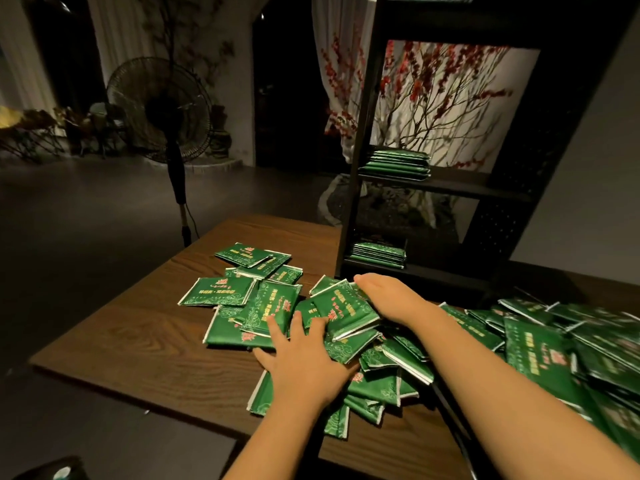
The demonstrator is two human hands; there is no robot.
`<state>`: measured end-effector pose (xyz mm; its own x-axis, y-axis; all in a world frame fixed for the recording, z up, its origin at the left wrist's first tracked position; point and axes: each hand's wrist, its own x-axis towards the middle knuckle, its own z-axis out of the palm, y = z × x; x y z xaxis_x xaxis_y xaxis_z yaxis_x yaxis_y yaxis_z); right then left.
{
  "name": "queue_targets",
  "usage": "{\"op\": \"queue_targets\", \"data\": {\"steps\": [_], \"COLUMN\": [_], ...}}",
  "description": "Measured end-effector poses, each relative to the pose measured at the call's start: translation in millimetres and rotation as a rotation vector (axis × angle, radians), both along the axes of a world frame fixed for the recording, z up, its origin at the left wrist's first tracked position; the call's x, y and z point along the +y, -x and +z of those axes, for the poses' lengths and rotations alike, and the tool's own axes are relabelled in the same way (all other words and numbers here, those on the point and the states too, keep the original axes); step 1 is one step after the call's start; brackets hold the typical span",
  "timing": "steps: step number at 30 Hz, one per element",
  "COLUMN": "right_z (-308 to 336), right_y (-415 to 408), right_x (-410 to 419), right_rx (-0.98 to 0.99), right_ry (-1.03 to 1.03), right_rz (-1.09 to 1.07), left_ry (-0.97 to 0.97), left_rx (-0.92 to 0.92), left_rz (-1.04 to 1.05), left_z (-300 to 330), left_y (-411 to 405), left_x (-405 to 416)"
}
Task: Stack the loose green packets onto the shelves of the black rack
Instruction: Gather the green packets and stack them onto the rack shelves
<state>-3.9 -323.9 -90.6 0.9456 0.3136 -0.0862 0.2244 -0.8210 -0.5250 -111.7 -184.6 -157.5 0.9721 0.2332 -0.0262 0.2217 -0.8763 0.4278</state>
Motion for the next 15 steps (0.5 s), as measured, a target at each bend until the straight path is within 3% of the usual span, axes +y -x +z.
{"op": "queue_targets", "data": {"steps": [9, 15], "right_z": [18, 15], "right_y": [2, -1], "right_x": [32, 81], "right_rx": [-0.272, -0.294], "right_ry": [0.110, 0.197], "right_rz": [0.096, 0.161], "left_ry": [0.052, 0.088], "left_rx": [0.125, 0.195], "left_rz": [-0.078, -0.204], "left_z": [18, 41], "left_y": [-2, 0], "left_x": [-4, 47]}}
